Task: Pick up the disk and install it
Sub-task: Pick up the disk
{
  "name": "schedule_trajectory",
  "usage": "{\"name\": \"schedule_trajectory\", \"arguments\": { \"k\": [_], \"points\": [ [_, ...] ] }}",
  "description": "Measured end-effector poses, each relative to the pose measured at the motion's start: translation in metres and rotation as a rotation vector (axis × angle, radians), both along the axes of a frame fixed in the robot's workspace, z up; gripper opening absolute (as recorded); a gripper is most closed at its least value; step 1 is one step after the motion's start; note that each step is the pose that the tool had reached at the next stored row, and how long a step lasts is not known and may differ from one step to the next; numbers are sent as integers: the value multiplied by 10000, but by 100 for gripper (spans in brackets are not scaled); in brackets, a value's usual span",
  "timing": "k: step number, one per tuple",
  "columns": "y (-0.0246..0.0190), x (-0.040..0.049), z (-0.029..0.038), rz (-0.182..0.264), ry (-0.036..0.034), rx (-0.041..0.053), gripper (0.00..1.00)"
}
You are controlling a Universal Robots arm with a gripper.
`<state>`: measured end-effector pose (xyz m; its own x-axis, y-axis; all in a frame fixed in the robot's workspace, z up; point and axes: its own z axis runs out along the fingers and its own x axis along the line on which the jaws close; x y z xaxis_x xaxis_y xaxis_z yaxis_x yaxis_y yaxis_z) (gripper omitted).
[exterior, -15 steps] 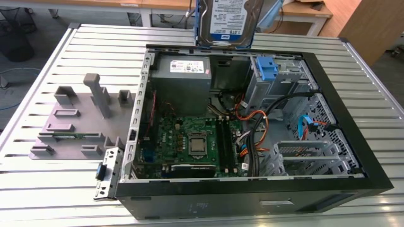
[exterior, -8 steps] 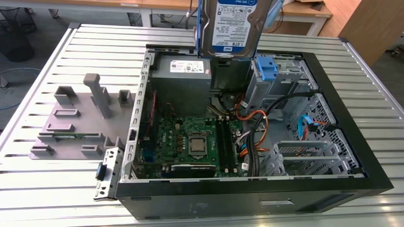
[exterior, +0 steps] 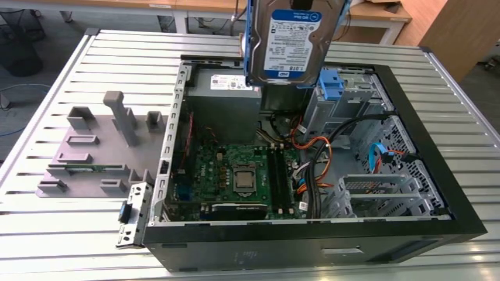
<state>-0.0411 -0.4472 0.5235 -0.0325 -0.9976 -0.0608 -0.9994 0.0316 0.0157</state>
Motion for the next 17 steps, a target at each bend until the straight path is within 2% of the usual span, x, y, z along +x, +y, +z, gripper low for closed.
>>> {"name": "schedule_trajectory", "arguments": {
  "k": [2,5,14,17],
  "points": [
    [-47,1,-19,0,0,1,35],
    [-80,1,-30,0,0,0,35],
    [-100,4,-35,0,1,-1,35],
    [-101,43,-37,0,0,1,35]
  ]
}}
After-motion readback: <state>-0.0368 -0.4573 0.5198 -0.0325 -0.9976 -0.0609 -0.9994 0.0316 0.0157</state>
